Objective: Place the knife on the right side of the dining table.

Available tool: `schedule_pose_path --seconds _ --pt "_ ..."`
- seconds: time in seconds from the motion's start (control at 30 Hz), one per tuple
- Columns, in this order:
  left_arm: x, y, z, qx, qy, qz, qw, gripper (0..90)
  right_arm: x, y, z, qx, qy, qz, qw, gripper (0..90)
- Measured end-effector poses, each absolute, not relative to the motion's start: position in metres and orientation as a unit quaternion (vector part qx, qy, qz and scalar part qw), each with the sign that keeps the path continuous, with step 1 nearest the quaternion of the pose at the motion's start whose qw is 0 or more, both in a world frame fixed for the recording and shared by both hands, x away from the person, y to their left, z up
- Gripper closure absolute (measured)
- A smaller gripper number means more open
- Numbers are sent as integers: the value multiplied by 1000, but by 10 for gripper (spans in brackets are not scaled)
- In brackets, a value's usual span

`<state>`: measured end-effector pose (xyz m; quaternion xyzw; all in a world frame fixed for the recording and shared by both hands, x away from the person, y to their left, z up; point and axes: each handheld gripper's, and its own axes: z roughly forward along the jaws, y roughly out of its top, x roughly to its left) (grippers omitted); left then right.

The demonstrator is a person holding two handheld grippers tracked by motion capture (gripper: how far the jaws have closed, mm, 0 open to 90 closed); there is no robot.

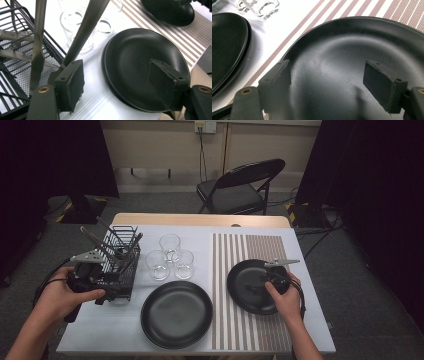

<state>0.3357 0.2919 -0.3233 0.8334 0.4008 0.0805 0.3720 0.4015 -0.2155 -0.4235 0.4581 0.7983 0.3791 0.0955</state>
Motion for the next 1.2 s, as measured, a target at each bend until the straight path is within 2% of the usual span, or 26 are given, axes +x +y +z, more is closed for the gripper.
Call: schedule_pose_path --seconds 0.83,1.2 --pt "352 288 -322 835 399 92 367 332 401 -218 -423 458 797 382 93 219" --pt "361 291 -326 836 400 102 361 384 401 -218 -423 456 798 383 92 220"
